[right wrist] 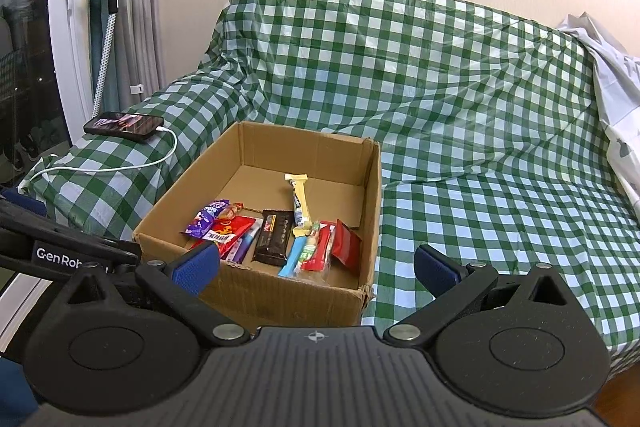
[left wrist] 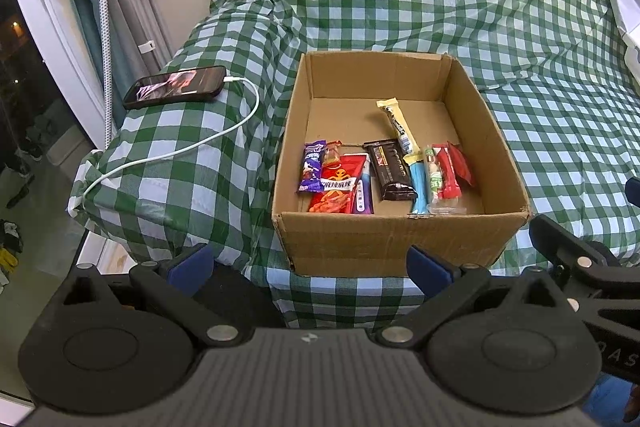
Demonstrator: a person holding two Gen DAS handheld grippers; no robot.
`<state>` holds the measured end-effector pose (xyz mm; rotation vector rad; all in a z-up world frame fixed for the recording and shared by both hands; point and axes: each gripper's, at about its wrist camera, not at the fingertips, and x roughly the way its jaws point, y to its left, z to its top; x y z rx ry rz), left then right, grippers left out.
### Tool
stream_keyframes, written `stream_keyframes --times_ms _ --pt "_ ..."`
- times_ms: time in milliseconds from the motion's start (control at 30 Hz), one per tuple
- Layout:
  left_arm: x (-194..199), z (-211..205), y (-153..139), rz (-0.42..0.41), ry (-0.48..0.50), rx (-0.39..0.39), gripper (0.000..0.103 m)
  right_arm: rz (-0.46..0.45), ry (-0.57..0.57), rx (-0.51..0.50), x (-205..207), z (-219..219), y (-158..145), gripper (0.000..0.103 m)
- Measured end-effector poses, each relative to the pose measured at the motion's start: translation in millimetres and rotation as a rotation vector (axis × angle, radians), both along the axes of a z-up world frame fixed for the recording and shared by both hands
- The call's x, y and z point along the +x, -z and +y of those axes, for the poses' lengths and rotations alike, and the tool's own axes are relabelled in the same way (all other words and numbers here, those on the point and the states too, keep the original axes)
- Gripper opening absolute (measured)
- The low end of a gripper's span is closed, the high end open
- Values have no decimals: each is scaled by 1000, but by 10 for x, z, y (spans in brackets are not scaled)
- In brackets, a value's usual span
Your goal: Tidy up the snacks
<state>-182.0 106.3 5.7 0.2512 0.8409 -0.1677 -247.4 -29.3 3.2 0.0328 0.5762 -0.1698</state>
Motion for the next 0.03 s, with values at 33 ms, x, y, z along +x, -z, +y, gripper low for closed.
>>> stream_keyframes --times_ms 33 --pt "7 0 4 4 -1 1 103 1 1 0 -1 -2 3 102"
